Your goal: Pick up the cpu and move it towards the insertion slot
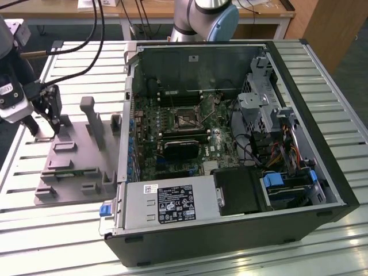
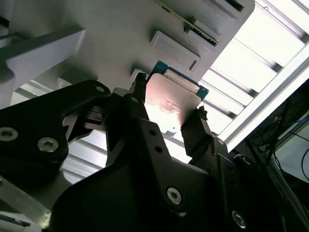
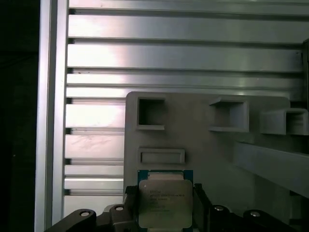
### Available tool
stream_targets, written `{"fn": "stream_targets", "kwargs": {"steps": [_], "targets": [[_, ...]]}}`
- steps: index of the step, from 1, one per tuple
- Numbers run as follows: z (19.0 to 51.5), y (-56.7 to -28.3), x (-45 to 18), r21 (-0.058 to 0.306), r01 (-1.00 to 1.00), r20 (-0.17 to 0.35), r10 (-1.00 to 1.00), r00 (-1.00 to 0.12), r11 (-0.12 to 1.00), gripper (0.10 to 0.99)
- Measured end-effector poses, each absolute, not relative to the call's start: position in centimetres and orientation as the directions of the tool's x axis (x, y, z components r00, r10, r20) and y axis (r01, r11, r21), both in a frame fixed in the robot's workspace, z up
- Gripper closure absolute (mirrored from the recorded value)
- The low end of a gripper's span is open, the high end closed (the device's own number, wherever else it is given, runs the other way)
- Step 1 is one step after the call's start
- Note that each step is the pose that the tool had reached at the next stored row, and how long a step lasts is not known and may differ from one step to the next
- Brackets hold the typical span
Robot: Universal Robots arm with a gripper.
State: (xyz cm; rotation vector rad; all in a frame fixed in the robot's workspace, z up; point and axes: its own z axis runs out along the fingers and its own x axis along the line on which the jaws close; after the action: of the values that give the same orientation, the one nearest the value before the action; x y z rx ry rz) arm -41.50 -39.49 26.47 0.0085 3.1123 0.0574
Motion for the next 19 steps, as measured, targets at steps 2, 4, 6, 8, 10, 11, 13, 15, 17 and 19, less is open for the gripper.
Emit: {"fn": "stream_targets", "kwargs": {"steps": [2, 4, 6, 8, 10, 11, 13, 15, 17, 19], "targets": [[27.1, -39.5, -41.5, 0.037, 0.005, -0.029, 0.006, -1.0, 0.999, 0.549], [27.8, -39.5, -41.5, 0.037, 0.005, -0.03, 0.006, -1.0, 0.999, 0.549], [28.5, -39.5, -41.5, 0.037, 0.005, -0.031, 0.006, -1.0, 0.999, 0.549], [29.2, -39.5, -41.5, 0.037, 0.005, -0.032, 0.006, -0.999, 0.999, 0.549], [29.9, -39.4, -41.5, 0.037, 0.005, -0.033, 0.006, -0.999, 0.999, 0.549], [30.3, -39.4, -41.5, 0.037, 0.005, -0.034, 0.006, -0.999, 0.999, 0.549], [30.9, -39.4, -41.5, 0.037, 0.005, -0.035, 0.006, -0.999, 0.999, 0.549], [31.6, -39.4, -41.5, 0.037, 0.005, -0.037, 0.006, -0.999, 0.999, 0.549], [32.3, -39.4, -41.5, 0.037, 0.005, -0.039, 0.006, -0.999, 0.999, 0.549], [33.0, -39.4, -41.5, 0.037, 0.005, -0.04, 0.006, -0.999, 0.999, 0.549]]}}
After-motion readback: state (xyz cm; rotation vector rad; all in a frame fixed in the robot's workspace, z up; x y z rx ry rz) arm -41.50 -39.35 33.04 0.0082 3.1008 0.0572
